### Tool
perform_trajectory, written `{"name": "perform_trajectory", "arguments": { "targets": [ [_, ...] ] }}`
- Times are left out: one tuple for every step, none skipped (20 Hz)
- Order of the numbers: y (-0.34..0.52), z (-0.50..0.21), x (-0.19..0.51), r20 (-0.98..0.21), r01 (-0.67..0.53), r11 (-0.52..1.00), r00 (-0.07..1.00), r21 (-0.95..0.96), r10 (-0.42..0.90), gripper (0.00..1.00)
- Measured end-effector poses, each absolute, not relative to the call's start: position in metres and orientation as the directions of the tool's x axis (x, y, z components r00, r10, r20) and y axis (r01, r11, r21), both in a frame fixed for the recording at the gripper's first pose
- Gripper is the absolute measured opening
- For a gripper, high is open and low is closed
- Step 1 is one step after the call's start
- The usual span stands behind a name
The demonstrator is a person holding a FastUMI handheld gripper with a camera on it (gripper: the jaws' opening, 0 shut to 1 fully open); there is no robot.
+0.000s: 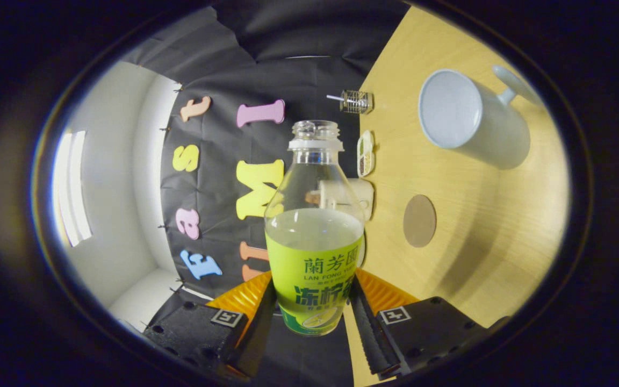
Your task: Take the bottle from table, then pour the juice into the cup, finally place the bottle on the coaster
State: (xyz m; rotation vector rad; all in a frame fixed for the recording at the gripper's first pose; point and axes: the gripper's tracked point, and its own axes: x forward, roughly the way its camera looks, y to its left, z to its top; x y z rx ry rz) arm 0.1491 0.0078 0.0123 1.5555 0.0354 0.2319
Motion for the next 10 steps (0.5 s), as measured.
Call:
{"name": "perform_trajectory", "arguments": {
  "targets": [
    [0.0082,0.0140,0.1482,0.132,-0.129,-0.028,0.977,0.991,0.168,0.77],
    [0.0084,0.0132,0.1491,0.133,-0.127,-0.046,0.977,0.991,0.166,0.77],
    [0.0086,0.0133,0.1493,0.133,-0.125,-0.059,0.977,0.990,0.165,0.77],
    [0.0083,0.0140,0.1496,0.135,-0.124,-0.073,0.977,0.990,0.166,0.77],
    [0.0078,0.0155,0.1492,0.138,-0.126,-0.087,0.977,0.988,0.165,0.77],
    [0.0071,0.0162,0.1511,0.141,-0.126,-0.100,0.977,0.987,0.163,0.77],
    [0.0070,0.0167,0.1509,0.141,-0.124,-0.108,0.977,0.986,0.162,0.77],
    [0.0059,0.0170,0.1518,0.141,-0.123,-0.116,0.977,0.986,0.161,0.77],
    [0.0041,0.0185,0.1516,0.143,-0.124,-0.124,0.977,0.984,0.158,0.77],
    [0.0016,0.0198,0.1523,0.148,-0.128,-0.135,0.977,0.983,0.154,0.77]
  ]
}}
